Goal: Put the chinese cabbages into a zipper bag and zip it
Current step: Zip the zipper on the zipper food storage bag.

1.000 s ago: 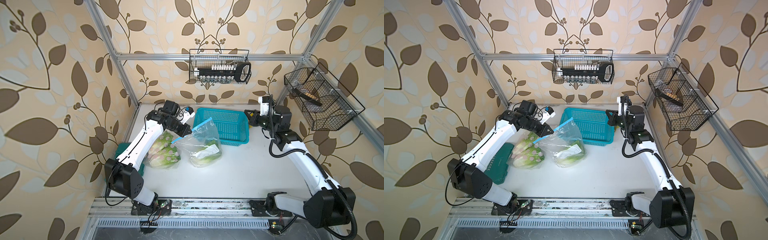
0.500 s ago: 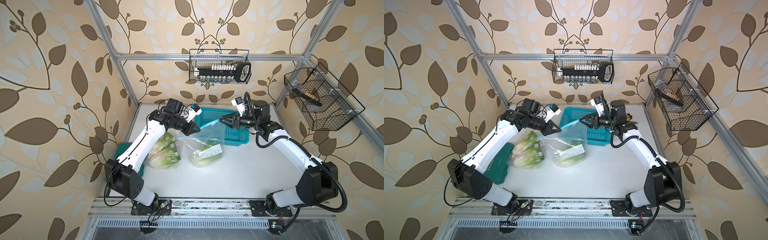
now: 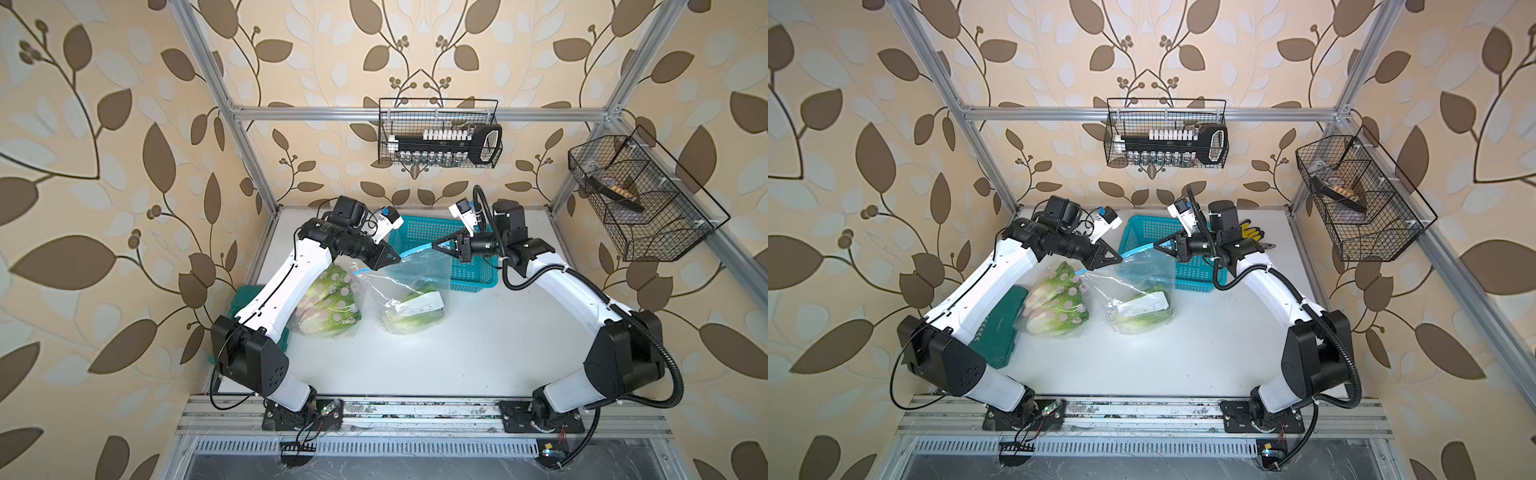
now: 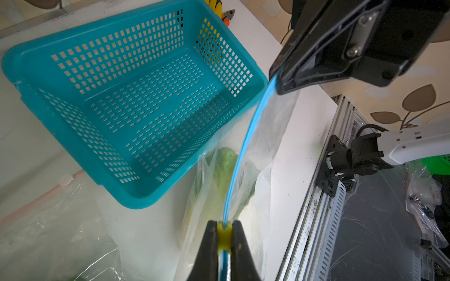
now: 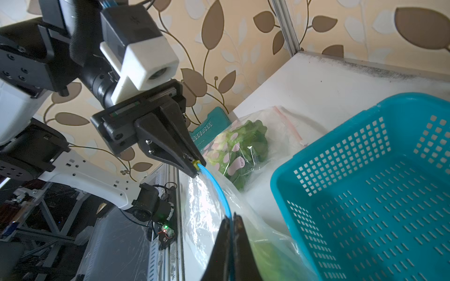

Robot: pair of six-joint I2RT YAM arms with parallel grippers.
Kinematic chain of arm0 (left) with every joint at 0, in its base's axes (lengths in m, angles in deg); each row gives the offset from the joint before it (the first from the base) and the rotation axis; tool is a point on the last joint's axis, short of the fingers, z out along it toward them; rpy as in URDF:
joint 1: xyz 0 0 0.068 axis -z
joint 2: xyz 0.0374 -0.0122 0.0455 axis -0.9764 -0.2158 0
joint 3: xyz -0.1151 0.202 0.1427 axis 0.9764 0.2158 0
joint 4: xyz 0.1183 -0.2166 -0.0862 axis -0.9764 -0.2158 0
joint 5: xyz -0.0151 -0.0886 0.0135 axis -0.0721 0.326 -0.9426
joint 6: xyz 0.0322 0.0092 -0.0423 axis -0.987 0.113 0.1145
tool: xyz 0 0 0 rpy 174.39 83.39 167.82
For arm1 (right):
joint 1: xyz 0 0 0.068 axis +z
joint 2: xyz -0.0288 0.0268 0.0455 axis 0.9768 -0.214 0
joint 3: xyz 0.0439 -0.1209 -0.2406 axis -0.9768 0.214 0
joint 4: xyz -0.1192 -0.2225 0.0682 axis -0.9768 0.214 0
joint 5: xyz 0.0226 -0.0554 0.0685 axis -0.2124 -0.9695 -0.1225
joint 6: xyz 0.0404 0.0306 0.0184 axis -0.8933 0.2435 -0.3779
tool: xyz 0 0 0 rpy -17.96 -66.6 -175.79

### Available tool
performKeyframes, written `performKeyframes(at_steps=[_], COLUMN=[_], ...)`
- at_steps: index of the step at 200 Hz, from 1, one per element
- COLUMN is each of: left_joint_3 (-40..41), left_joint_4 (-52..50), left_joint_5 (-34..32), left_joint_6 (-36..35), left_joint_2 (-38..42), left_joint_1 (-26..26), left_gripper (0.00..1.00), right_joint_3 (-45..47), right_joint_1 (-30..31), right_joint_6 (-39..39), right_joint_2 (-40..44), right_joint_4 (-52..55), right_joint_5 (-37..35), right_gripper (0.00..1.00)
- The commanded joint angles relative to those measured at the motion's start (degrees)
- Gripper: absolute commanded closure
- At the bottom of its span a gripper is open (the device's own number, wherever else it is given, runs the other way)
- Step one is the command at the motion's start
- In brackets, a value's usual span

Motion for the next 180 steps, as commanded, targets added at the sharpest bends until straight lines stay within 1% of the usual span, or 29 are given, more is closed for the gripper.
performKeyframes(at_steps=[1,27,43,61,77,91,104,139,144,160,173,176,180], left_joint_3=[-1.06,0.65,0.13,-0.55,0.25,1.01,0.93,-0.09,0.25,0.55,0.44,0.42,0.34], left_joint_4=[-3.09,-7.32,-9.4,-11.95,-12.24,-11.92,-11.49,-7.84,-7.17,-6.95,-6.47,-6.15,-5.55], left_joint_5=[-6.41,-12.4,-15.89,-18.88,-20.5,-20.96,-20.42,-12.27,-12.42,-15.95,-16.52,-16.52,-16.39], left_joint_6=[0.87,1.4,2.29,2.39,2.3,2.03,2.0,3.89,3.9,3.62,4.53,4.87,5.62], left_joint_2=[1.8,4.71,4.88,4.41,4.46,4.45,4.21,4.37,4.48,4.22,3.75,3.79,3.76], left_joint_1=[0.1,-1.18,-1.89,-2.45,-2.89,-3.17,-3.18,-3.18,-3.15,-3.54,-4.05,-4.1,-4.14], left_gripper=[0.97,0.96,0.96,0.96,0.96,0.97,0.98,0.98,0.98,0.98,0.98,0.97,0.96], right_joint_3=[1.77,4.45,5.49,6.7,7.43,7.75,7.57,7.06,7.21,7.83,7.89,7.84,7.72], right_joint_1=[-2.9,-5.27,-5.89,-6.88,-8.24,-9.11,-9.17,-7.12,-7.09,-7.58,-8.45,-8.69,-8.89], right_joint_6=[-2.87,-2.41,-2.23,-2.55,-3.58,-4.52,-5.22,-7.4,-7.41,-7.03,-8.5,-9.09,-9.64], right_joint_2=[1.78,4.79,5.8,6.98,7.81,8.27,8.44,8.18,8.39,9.28,9.41,9.48,9.72], right_joint_4=[-4.73,-5.98,-6.36,-6.6,-7.06,-7.46,-7.66,-8.21,-7.83,-6.3,-6.04,-5.81,-5.52], right_joint_5=[-4.33,-8.76,-10.85,-13.38,-15.41,-16.1,-15.14,-12.06,-12.33,-14.82,-15.07,-15.4,-15.78], right_gripper=[1.0,1.0,1.0,1.0,1.0,1.0,1.0,1.0,1.0,1.0,1.0,0.92,0.79])
